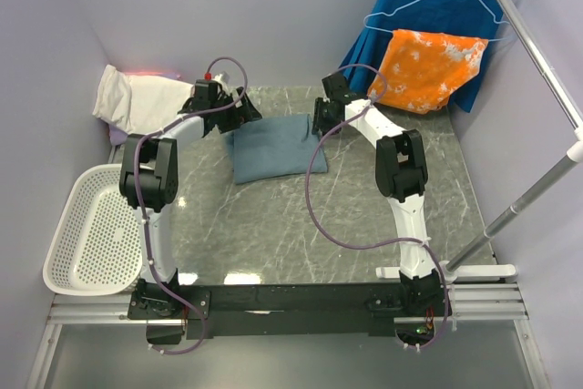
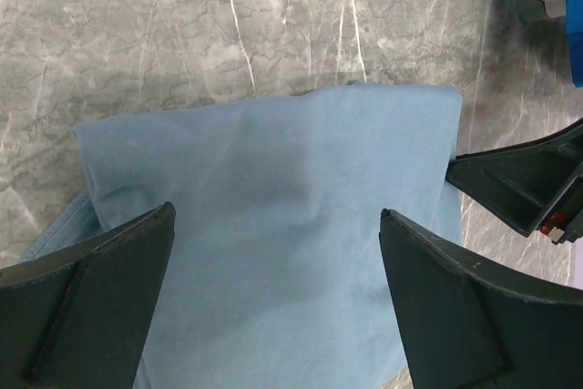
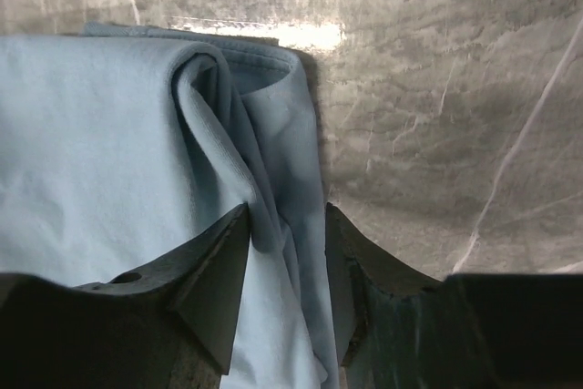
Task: Fold and stack the t-shirts
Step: Smooth out wrinkles on the folded tshirt
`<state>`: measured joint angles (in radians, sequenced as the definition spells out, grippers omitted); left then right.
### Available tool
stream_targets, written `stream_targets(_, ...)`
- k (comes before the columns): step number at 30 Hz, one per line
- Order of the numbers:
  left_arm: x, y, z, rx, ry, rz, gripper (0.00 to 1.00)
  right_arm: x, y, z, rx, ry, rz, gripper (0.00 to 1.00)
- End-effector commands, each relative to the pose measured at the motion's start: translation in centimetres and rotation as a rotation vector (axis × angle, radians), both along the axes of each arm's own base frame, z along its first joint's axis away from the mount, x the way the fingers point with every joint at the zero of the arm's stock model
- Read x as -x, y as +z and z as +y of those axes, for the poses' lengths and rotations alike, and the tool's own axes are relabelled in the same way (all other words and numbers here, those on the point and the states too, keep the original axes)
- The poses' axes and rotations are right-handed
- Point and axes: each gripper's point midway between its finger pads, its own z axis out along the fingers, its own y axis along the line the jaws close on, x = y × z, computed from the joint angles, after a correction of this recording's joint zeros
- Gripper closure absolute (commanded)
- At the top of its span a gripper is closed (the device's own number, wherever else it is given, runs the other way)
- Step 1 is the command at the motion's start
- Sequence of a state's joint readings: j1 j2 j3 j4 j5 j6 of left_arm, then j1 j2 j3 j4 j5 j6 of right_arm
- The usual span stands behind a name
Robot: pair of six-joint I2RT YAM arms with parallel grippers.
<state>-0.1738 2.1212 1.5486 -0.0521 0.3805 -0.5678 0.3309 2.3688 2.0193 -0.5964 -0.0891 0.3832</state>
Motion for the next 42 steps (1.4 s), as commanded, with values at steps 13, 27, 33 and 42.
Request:
stream_targets(13, -0.8, 0.0, -0.9, -0.014, -0.052, -0.005, 0.04, 0.1, 1.2, 1.1, -0.053, 0.065, -0.021, 0.56)
stream_targets(27, -1.3, -2.0, 5.5, -0.304, 0.195, 0.049, 0.06, 0.3, 1.2, 2.2, -0.061, 0.099, -0.012, 0.55)
stream_targets(33, -1.7, -2.9, 4.3, -0.282, 0.156, 0.056, 0.34, 0.3, 1.0, 2.4, -0.063, 0.110, -0.009, 0.58)
stream_targets(42, -1.9, -4.1, 3.0, -0.245, 0.095, 0.073, 0.86, 0.4, 1.1, 1.9, -0.044, 0.101, -0.020, 0.84)
